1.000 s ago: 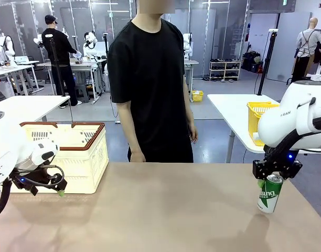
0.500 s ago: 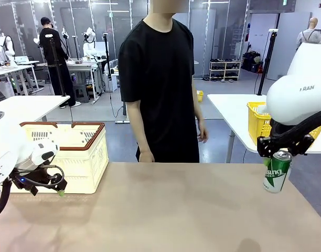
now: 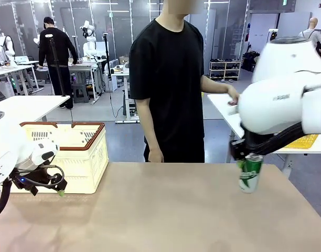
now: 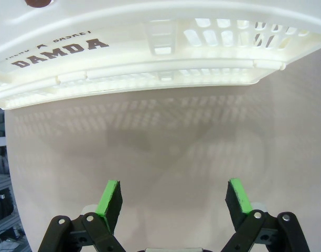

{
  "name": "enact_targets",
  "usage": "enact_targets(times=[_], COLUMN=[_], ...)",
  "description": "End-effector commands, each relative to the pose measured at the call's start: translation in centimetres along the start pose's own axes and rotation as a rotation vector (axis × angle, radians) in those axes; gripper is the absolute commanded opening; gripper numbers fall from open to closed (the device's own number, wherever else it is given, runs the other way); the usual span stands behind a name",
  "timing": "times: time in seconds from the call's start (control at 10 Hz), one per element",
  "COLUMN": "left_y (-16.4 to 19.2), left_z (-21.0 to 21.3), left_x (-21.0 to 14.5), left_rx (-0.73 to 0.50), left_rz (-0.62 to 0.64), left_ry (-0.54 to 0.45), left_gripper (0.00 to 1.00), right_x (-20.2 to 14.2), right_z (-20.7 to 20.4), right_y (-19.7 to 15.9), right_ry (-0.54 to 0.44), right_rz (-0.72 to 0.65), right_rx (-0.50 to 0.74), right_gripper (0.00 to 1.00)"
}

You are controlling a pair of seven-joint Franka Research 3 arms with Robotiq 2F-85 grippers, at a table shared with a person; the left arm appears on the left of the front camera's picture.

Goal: Place the drinks into the Shopping basket.
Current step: Pick up one drink and place it into the Shopping basket.

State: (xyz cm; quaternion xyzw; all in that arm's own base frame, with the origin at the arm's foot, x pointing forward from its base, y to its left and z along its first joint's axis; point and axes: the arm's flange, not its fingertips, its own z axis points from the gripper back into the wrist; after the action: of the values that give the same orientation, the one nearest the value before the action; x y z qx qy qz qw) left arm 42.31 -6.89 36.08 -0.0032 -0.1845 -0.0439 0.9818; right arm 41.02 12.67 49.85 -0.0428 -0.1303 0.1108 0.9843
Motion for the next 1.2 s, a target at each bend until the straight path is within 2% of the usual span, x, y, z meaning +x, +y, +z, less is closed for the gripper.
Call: enact_targets(times=[0.0, 0.2, 0.5, 0.8, 1.1], left_y=[0.0, 0.0, 0.0, 0.0, 0.0], left_z=[0.0, 0.0, 0.0, 0.0, 0.0], left_x=[0.0, 0.0, 0.0, 0.0, 0.0], left_rx=[0.0, 0.0, 0.0, 0.0, 0.0], left_rz=[0.015, 0.015, 0.015, 0.015, 0.015], left_ry=[0.002, 0.002, 0.002, 0.002, 0.002], left_gripper=[1.0, 1.0, 1.0, 1.0, 1.0], right_x=[2.1, 3.6, 5.1, 6.7, 8.3], right_z=[-0.3, -1.1, -1.6, -3.0, -4.7], right_y=[4.3, 10.4, 17.1, 20.8, 21.9], right_ry=[-0.02, -0.004, -0.07, -0.125, -0.12], right_rz=[0.129, 0.276, 0.417, 0.483, 0.5], right_rx=[0.009, 0.019, 0.055, 0.126, 0.146], right_gripper=[0.0, 0.0, 0.0, 0.0, 0.0])
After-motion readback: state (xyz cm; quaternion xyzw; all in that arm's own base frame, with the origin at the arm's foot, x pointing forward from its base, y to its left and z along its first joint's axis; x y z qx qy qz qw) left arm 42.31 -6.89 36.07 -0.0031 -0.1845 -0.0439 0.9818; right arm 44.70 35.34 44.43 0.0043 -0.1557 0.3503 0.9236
